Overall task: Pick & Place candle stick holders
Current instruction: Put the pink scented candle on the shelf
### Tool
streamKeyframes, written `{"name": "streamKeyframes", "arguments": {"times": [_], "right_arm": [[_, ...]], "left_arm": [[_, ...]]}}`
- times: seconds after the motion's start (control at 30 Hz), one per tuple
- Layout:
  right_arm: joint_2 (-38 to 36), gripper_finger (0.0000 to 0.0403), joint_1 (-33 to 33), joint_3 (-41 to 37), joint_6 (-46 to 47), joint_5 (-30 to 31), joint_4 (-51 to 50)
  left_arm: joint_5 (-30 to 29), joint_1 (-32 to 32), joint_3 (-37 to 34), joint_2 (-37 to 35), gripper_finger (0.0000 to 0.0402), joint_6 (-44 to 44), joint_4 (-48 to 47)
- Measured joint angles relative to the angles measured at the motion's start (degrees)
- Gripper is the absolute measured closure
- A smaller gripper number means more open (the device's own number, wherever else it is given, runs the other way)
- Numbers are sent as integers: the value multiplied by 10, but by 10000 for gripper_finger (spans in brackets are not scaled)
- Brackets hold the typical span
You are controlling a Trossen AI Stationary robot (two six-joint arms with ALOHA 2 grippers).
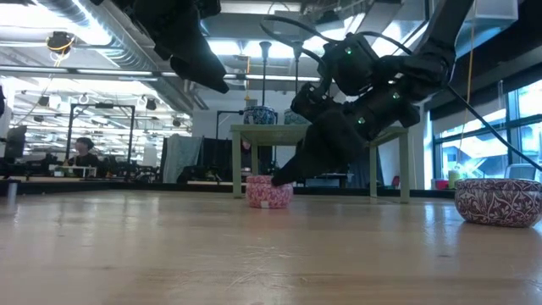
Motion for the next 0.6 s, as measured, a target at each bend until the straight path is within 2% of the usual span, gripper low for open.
{"name": "streamKeyframes", "arguments": {"times": [0.2,0.33,0.47,0.6], "right_arm": [[0,122,0,0,1,11,2],[0,126,0,0,8,11,2],[0,131,5,1,29,-16,-4],[0,131,16,1,13,-4,-4]], "left_arm": [[0,0,0,0,61,0,0],[0,0,0,0,61,0,0],[0,0,0,0,61,0,0],[0,0,0,0,61,0,0]]}}
